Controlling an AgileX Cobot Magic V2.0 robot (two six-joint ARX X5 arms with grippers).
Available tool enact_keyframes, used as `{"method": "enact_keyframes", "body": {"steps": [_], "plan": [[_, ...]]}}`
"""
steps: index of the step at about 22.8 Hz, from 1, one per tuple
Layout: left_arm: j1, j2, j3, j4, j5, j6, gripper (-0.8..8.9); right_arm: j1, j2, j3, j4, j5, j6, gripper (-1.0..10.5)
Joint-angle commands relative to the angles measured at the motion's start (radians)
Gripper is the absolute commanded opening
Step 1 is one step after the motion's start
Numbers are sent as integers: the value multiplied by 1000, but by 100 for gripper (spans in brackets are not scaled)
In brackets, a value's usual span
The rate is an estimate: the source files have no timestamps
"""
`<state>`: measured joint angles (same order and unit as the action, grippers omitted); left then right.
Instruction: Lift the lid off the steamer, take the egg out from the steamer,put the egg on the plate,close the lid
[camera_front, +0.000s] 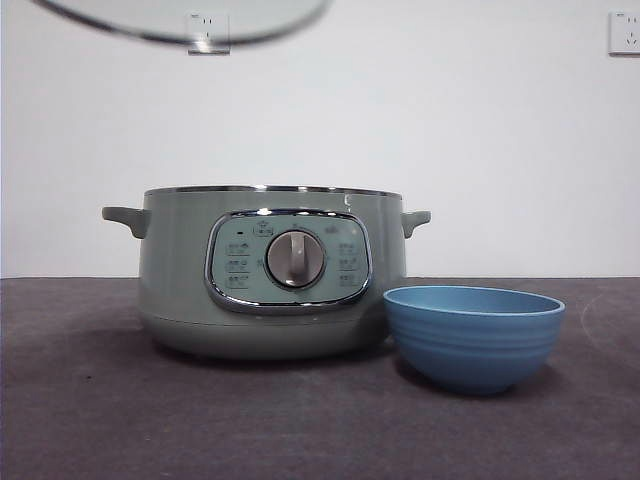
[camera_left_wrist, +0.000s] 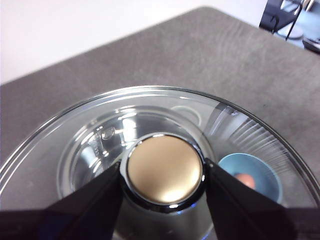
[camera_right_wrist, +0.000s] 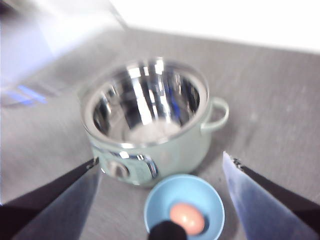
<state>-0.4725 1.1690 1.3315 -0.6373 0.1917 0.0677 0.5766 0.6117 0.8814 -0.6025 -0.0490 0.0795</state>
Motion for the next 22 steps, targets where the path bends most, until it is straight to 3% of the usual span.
{"method": "enact_keyframes", "body": {"steps": [1, 9, 22], "plan": [[-7, 85, 17, 104, 0, 4, -8, 2, -56, -5, -13, 3, 37, 419], [-12, 298, 17, 267, -3, 5, -8, 2, -90, -5, -32, 3, 37, 419], [-12, 407, 17, 362, -7, 13, -8, 2, -90, -5, -29, 3, 36, 418]]}}
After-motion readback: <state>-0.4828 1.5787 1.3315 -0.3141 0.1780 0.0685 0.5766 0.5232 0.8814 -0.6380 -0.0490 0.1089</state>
